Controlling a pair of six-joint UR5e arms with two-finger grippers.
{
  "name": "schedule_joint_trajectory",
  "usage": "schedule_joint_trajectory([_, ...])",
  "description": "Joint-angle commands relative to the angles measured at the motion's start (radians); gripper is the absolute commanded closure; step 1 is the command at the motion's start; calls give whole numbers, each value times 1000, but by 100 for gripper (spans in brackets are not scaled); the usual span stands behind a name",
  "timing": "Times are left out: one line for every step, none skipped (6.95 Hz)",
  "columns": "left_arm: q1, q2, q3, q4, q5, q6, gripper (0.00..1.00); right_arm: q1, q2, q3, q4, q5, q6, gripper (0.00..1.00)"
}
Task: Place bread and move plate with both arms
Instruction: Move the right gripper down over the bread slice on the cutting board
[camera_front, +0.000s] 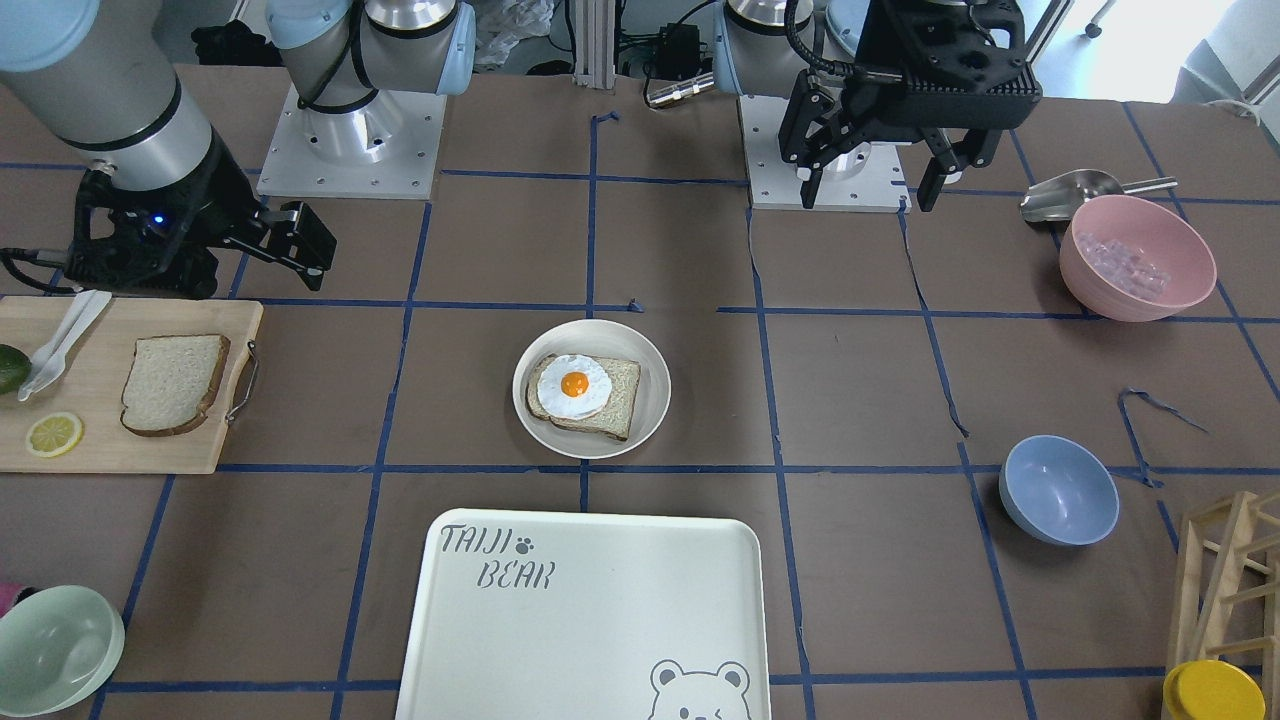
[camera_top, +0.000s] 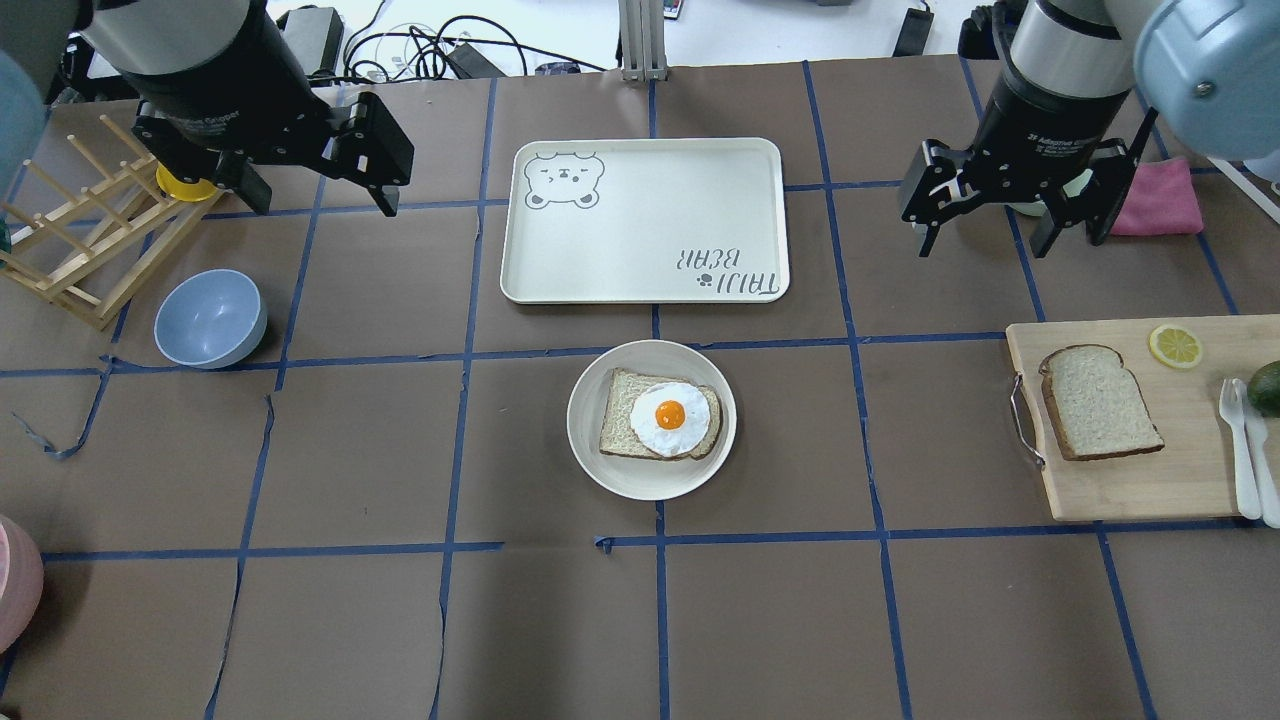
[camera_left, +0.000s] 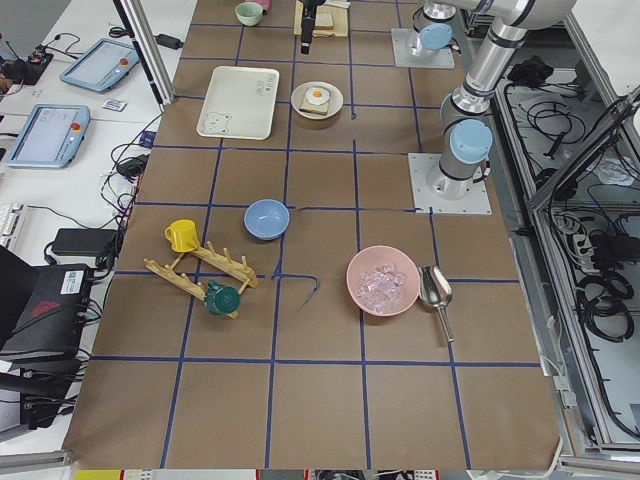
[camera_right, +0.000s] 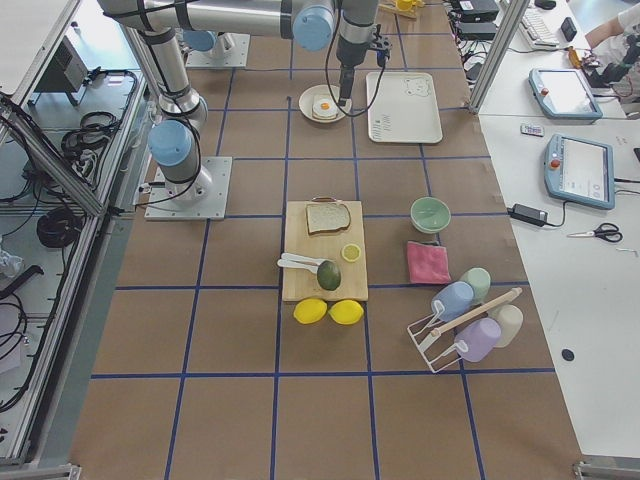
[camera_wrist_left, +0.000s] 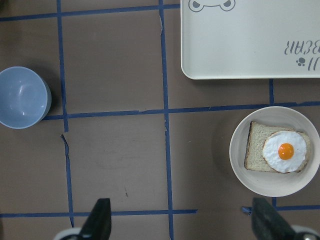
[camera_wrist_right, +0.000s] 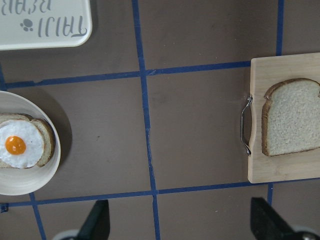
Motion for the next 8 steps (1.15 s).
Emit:
schedule_joint_trajectory([3, -4, -2, 6, 0, 2, 0, -118, 41, 40, -17, 4, -90, 0])
schedule_joint_trajectory([3, -7, -2, 9, 0, 2, 0, -149, 73, 68, -118, -4, -90, 10])
schedule_joint_trajectory([3, -7, -5, 9, 1, -1, 0, -166, 96, 116, -184, -56, -90, 21])
schedule_joint_trajectory([3, -1, -14, 10, 2, -3, 0, -178, 105, 170, -245, -80, -87, 29])
schedule_joint_trajectory([3, -1, -14, 15, 2, -5, 0, -183, 118, 216, -323, -87, -79, 30])
schedule_joint_trajectory([3, 3, -14, 15, 3, -2, 0, -192, 142, 253, -382, -135, -75, 35])
schedule_joint_trajectory([3, 9, -18, 12, 6, 11, 0, -216, 174, 261, -401, -139, -75, 40])
schedule_joint_trajectory([1, 20, -35, 12, 8, 12, 0, -241, 220, 261, -427, -142, -78, 40])
